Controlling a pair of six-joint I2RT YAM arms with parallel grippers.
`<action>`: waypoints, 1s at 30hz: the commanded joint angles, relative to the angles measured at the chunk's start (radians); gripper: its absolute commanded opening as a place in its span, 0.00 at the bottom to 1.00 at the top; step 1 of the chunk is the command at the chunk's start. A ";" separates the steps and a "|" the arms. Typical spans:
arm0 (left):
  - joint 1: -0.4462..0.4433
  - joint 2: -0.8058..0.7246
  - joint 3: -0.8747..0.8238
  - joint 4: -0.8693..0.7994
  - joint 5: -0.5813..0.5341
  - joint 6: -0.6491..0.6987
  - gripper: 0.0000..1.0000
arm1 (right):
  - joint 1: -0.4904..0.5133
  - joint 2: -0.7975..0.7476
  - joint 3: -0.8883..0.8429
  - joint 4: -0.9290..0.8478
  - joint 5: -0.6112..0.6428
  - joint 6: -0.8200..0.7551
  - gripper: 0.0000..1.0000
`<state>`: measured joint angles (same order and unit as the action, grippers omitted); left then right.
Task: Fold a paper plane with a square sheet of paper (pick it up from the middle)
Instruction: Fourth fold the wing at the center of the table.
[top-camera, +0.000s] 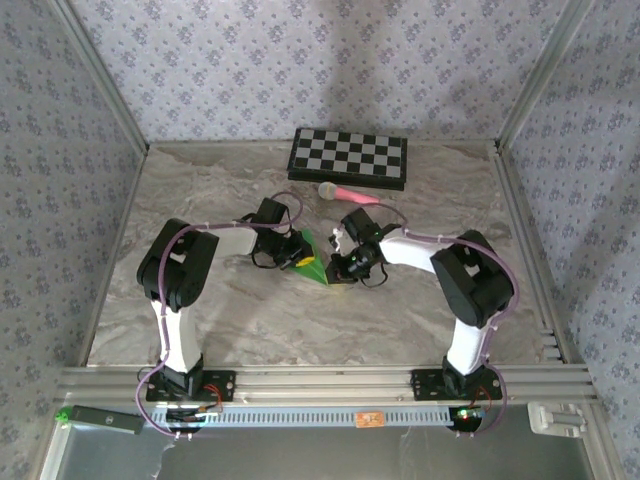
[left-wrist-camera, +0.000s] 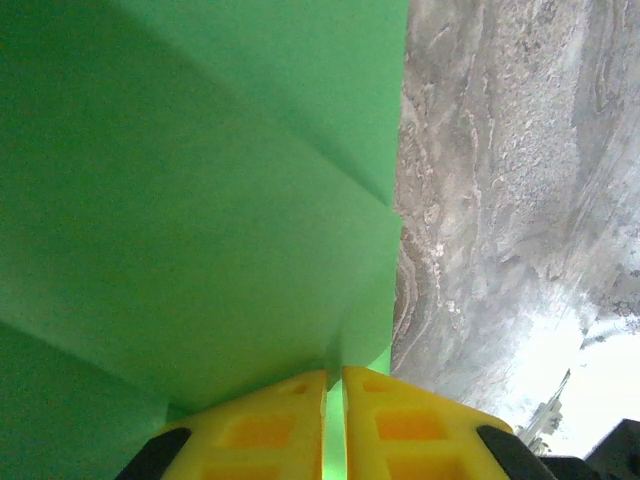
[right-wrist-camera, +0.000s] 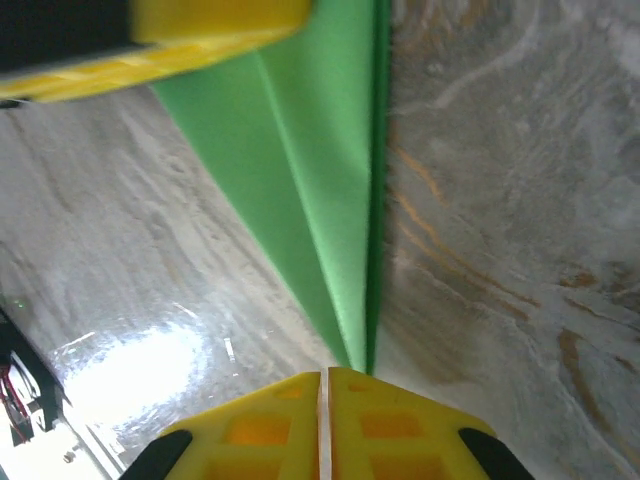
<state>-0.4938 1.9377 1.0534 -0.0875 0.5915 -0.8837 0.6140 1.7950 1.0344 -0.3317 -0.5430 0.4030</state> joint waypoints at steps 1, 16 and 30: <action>-0.003 0.075 -0.024 -0.101 -0.082 -0.014 0.13 | 0.009 -0.044 0.010 0.004 0.039 0.010 0.11; -0.004 0.069 -0.023 -0.083 -0.058 -0.018 0.14 | 0.032 0.098 0.068 0.013 0.102 0.070 0.07; 0.001 -0.029 0.059 -0.073 -0.045 0.112 0.17 | 0.021 0.156 0.013 -0.063 0.123 0.024 0.06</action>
<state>-0.4961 1.9385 1.0847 -0.1242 0.5865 -0.8379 0.6392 1.8874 1.0836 -0.2935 -0.4702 0.4522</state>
